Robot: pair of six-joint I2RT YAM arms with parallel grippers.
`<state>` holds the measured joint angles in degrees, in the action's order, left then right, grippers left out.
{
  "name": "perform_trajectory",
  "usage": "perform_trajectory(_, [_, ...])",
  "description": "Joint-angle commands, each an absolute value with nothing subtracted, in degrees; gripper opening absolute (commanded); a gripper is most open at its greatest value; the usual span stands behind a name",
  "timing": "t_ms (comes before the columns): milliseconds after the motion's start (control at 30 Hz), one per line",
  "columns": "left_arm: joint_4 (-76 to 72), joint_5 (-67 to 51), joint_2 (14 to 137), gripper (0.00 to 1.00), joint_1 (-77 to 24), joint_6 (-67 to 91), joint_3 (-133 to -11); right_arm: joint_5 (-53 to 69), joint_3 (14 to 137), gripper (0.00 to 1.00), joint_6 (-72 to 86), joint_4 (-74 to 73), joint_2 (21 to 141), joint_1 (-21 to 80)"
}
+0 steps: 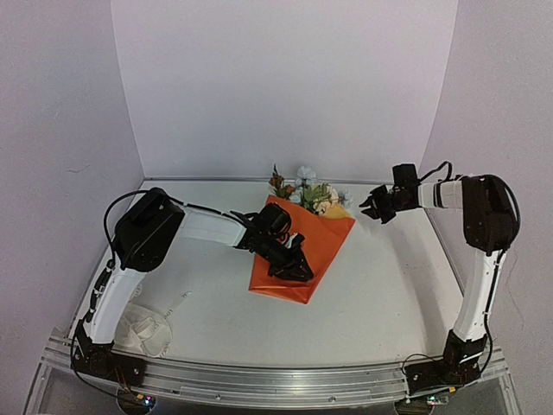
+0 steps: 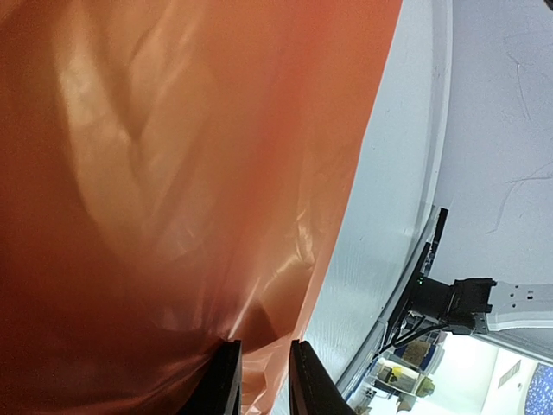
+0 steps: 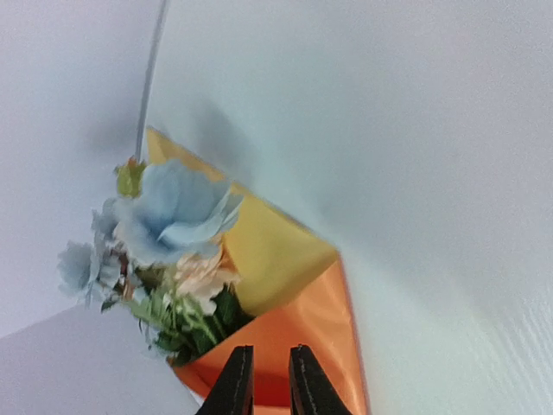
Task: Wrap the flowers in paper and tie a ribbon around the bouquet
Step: Adjust the folded bouquet at the center of the board.
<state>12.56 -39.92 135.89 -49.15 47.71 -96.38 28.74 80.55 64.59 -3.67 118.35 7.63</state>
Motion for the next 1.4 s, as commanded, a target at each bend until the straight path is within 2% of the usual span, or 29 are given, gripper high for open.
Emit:
perform_trajectory(0, [16.42,-36.27,132.81,0.24,-48.6,46.22,-97.88,27.61,75.47,0.23,56.54,-9.59,104.3,14.12])
perform_trajectory(367, [12.3,-36.57,118.74,0.31,-47.16,45.21,-86.87,26.09,61.2,0.26,57.65,-6.23,94.23,28.12])
perform_trajectory(533, [9.09,-36.13,113.54,0.29,-44.28,45.9,-76.66,26.98,57.13,0.24,63.44,2.44,96.12,33.81])
perform_trajectory(733, [7.63,-38.44,112.01,0.22,-42.6,44.78,-67.96,26.21,54.09,0.24,67.75,9.03,99.79,38.56])
perform_trajectory(1100, [0.47,-40.17,113.64,0.2,-41.07,48.03,-60.4,27.51,45.93,0.22,73.52,19.86,106.26,40.27])
perform_trajectory(1367, [-2.45,-41.46,112.02,0.19,-40.49,49.91,-58.36,27.42,42.23,0.21,73.87,22.15,108.24,40.3])
